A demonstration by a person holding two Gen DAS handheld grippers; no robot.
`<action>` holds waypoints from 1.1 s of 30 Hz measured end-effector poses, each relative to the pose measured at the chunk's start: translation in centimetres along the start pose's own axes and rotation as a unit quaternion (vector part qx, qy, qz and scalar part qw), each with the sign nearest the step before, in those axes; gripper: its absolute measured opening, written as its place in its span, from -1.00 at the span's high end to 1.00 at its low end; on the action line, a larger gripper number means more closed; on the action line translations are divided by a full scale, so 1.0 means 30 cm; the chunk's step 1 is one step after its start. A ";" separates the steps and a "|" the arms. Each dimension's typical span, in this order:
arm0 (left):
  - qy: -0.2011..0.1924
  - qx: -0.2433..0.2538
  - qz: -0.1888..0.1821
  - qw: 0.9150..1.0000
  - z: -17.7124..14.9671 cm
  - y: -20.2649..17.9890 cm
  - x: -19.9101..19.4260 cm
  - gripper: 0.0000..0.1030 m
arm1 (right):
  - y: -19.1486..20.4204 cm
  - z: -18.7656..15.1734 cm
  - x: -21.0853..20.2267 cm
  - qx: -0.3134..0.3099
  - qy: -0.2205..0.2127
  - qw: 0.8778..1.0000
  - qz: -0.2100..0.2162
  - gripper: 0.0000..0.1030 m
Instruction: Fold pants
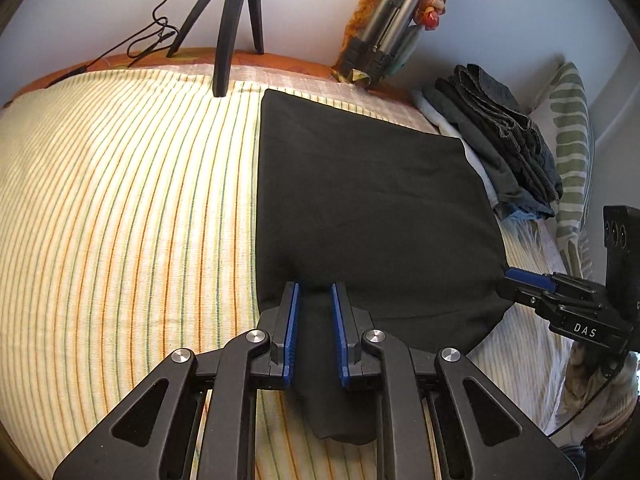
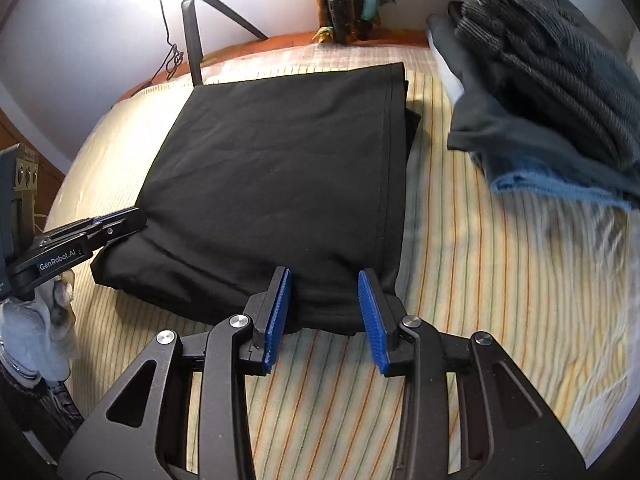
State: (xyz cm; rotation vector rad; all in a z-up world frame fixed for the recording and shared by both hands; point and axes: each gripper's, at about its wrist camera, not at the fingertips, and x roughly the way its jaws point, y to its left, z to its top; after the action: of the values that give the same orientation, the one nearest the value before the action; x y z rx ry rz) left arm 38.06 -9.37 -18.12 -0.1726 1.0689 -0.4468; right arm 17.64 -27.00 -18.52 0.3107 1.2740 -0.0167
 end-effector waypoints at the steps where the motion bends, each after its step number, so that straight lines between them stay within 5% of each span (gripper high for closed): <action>1: -0.003 -0.003 0.002 1.000 0.001 0.004 -0.004 0.72 | 0.002 -0.002 0.000 -0.003 0.002 1.000 0.001 0.28; 5: -0.014 -0.030 -0.005 0.999 0.028 0.043 -0.034 0.67 | -0.015 0.007 -0.039 0.002 -0.005 1.000 0.028 0.27; 6: -0.014 -0.039 -0.012 0.999 0.035 0.055 -0.038 0.38 | -0.027 0.010 -0.057 0.010 -0.014 0.999 0.043 0.27; 8: -0.013 -0.062 -0.027 0.998 0.056 0.085 -0.045 0.14 | -0.065 0.024 -0.094 0.032 -0.034 0.997 0.058 -0.03; 10: -0.014 -0.075 -0.040 0.996 0.076 0.106 -0.054 0.14 | -0.111 0.046 -0.127 0.060 -0.063 0.994 0.062 -0.19; 14: 0.006 -0.083 -0.058 0.995 0.108 0.123 -0.040 0.14 | -0.191 0.079 -0.128 0.109 -0.081 0.986 0.098 -0.19; 25: 0.061 -0.106 -0.119 0.985 0.182 0.201 0.047 0.14 | -0.320 0.088 0.085 0.183 -0.036 0.969 0.162 -0.20; 33: 0.073 -0.108 -0.149 0.980 0.198 0.209 0.092 0.14 | -0.349 0.104 0.132 0.195 -0.050 0.956 0.215 -0.20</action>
State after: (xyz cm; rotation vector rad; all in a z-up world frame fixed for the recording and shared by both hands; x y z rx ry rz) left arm 46.05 -5.38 -19.69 -0.5029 1.2416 -0.6198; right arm 19.83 -37.15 -23.76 0.9132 1.0752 0.0883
